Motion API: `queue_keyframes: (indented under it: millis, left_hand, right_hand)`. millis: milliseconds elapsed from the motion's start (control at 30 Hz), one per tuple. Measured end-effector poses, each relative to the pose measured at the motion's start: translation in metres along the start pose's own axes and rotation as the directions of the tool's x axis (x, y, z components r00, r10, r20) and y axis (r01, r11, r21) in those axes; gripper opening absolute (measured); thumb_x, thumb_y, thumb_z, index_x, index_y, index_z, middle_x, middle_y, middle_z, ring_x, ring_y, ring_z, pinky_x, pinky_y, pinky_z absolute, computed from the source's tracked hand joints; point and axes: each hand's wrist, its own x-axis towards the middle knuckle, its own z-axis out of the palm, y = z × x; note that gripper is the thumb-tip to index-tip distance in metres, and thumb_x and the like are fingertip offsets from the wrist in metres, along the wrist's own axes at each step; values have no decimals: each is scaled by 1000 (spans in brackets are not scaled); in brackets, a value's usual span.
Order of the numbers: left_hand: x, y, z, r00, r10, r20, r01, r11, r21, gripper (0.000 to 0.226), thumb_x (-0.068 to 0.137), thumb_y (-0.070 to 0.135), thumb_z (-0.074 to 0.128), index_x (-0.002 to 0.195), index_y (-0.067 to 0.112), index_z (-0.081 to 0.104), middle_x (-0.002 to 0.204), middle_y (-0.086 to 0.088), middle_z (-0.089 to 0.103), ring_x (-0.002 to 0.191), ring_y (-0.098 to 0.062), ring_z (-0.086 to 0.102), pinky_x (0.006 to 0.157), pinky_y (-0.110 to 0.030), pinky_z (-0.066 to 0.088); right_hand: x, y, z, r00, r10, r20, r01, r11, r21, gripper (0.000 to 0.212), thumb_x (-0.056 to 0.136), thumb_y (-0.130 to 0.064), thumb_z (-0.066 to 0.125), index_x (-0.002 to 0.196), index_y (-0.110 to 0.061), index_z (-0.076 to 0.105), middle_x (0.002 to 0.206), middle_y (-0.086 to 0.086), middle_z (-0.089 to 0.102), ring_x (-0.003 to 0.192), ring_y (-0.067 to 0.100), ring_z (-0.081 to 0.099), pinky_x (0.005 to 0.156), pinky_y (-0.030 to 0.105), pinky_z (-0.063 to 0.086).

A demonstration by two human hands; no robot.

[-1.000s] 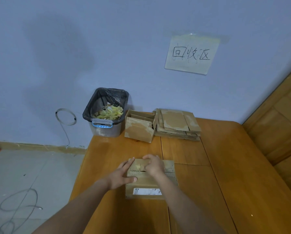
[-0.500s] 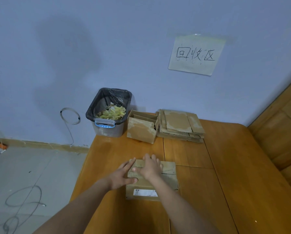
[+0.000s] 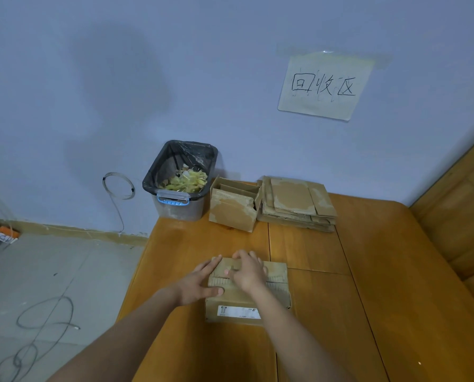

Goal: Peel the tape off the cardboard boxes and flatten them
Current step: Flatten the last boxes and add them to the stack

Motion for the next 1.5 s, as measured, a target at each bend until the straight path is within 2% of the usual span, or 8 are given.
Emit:
queue_keyframes:
  millis: [233, 333, 433, 533, 633, 767, 900, 1500]
  left_hand:
    - [-1, -1, 0, 1000, -8, 0, 8, 1000, 30, 91, 89, 53, 60, 151, 43, -5, 162, 5, -2, 148, -20, 11, 117, -35, 17]
    - [-1, 1, 0, 1000, -10, -1, 11, 999, 45, 91, 89, 52, 60, 152, 41, -5, 162, 3, -3, 148, -21, 8, 117, -35, 14]
    - [0, 3, -1, 1000, -16, -5, 16, 996, 86, 92, 90, 51, 59, 152, 38, -7, 163, 1, -3, 149, -22, 8, 118, -36, 13]
    - [1, 5, -2, 1000, -21, -11, 22, 991, 132, 94, 90, 52, 60, 153, 36, -7, 163, 0, -2, 149, -24, 7, 120, -41, 13]
    - [2, 6, -2, 1000, -18, -17, 21, 988, 152, 95, 89, 50, 61, 153, 34, -7, 163, -2, -1, 149, -23, 6, 120, -42, 13]
    - [2, 5, -1, 1000, -9, -28, 13, 992, 126, 96, 88, 51, 63, 153, 35, -6, 163, -2, 0, 150, -21, 2, 120, -39, 11]
    - [0, 6, -2, 1000, -6, -23, 8, 993, 116, 95, 88, 52, 62, 153, 35, -6, 163, 0, 1, 150, -20, 4, 120, -38, 13]
    - [3, 14, -6, 996, -86, -20, 88, 953, 289, 90, 90, 55, 57, 153, 37, -5, 163, 3, 0, 149, -24, 4, 120, -45, 10]
  right_hand:
    - [0, 4, -7, 1000, -18, 25, 17, 999, 30, 34, 89, -26, 65, 120, -32, 55, 116, -6, 52, 118, 20, 48, 103, 38, 37]
    - [1, 10, -13, 996, -55, 76, 47, 994, 97, 37, 90, -16, 64, 123, -28, 56, 118, 0, 57, 121, 18, 48, 99, 30, 39]
    - [-1, 13, -19, 991, -94, 93, 75, 980, 186, 38, 90, -6, 60, 124, -23, 58, 109, 0, 54, 99, 14, 53, 87, 24, 43]
    - [-8, 16, -22, 984, -176, 10, 173, 976, 135, 37, 91, -5, 54, 123, -22, 59, 103, -9, 53, 107, 11, 51, 90, 20, 38]
    - [-16, 22, -24, 908, -417, -45, 416, 908, -43, 40, 92, -13, 51, 130, -24, 57, 122, -11, 49, 118, 7, 41, 98, 23, 35]
    - [-27, 37, -11, 722, -654, 226, 692, 669, -271, 49, 98, -32, 40, 147, -28, 35, 157, -11, 23, 146, 9, 6, 116, 35, 6]
    - [-26, 51, -6, 663, -663, 346, 744, 532, -404, 57, 102, -46, 28, 153, -29, 12, 160, -12, -1, 143, 5, -19, 115, 30, -13]
    - [-25, 86, -37, 611, -644, 461, 787, 433, -439, 63, 102, -46, 26, 154, -24, -2, 156, -11, -14, 144, 9, -17, 115, 33, -16]
